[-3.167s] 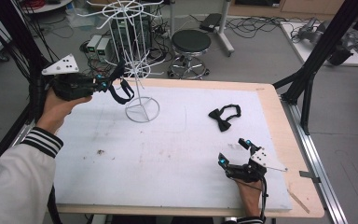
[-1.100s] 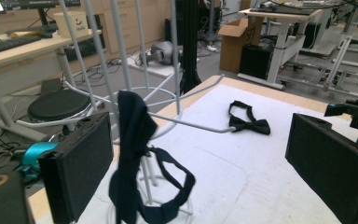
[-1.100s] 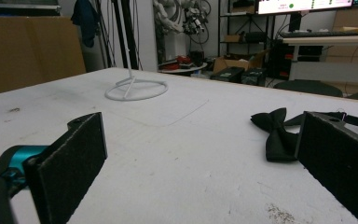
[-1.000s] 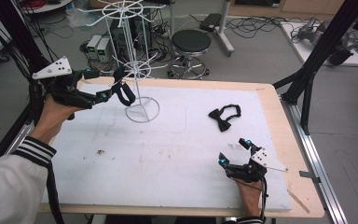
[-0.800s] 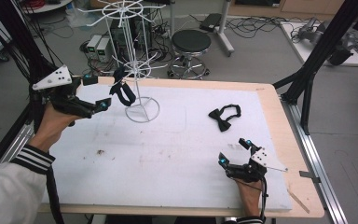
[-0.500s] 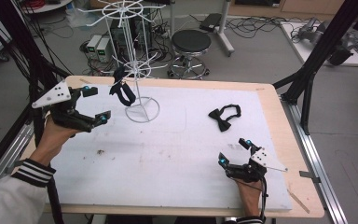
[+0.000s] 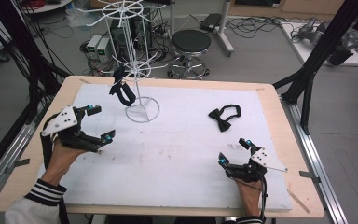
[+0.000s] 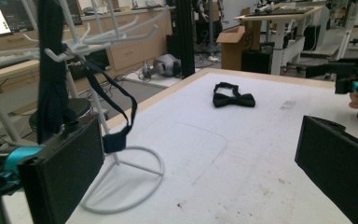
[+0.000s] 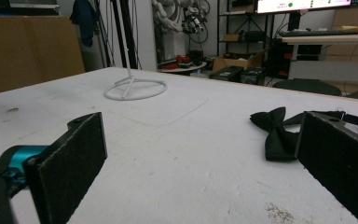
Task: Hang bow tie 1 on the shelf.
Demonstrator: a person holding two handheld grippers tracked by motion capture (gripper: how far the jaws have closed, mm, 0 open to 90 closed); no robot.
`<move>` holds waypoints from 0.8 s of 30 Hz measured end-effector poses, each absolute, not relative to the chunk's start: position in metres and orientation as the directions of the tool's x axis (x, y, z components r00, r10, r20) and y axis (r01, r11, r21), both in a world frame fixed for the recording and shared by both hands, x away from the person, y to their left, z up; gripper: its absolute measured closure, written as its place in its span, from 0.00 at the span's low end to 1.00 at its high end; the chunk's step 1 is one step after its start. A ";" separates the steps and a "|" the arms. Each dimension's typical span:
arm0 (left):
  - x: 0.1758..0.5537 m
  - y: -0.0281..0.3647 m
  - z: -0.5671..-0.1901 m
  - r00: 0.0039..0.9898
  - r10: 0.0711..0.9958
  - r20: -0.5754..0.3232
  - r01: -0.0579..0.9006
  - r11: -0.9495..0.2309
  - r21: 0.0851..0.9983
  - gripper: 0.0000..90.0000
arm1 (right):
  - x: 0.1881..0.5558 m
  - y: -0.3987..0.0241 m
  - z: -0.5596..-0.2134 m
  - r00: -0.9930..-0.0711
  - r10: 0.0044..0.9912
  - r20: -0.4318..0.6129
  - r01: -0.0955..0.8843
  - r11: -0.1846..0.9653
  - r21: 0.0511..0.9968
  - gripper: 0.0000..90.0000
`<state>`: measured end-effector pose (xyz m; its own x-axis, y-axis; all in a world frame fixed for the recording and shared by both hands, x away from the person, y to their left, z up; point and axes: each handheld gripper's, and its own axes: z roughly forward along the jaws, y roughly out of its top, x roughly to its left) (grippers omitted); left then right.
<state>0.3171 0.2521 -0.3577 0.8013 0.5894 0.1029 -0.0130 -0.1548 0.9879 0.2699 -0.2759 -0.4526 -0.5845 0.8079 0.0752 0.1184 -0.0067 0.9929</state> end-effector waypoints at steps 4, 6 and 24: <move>0.314 0.250 -0.368 0.802 0.591 0.084 -0.006 -0.133 0.991 0.02 | 0.270 -0.276 -0.453 -0.584 0.808 0.077 0.120 -0.008 0.993 0.01; 0.314 0.249 -0.373 0.806 0.586 0.079 -0.003 -0.130 0.991 0.02 | 0.270 -0.276 -0.453 -0.584 0.808 0.077 0.119 -0.008 0.993 0.01; 0.304 0.255 -0.397 0.822 0.565 0.069 -0.005 -0.114 0.993 0.02 | 0.270 -0.276 -0.453 -0.581 0.810 0.073 0.118 -0.005 0.993 0.01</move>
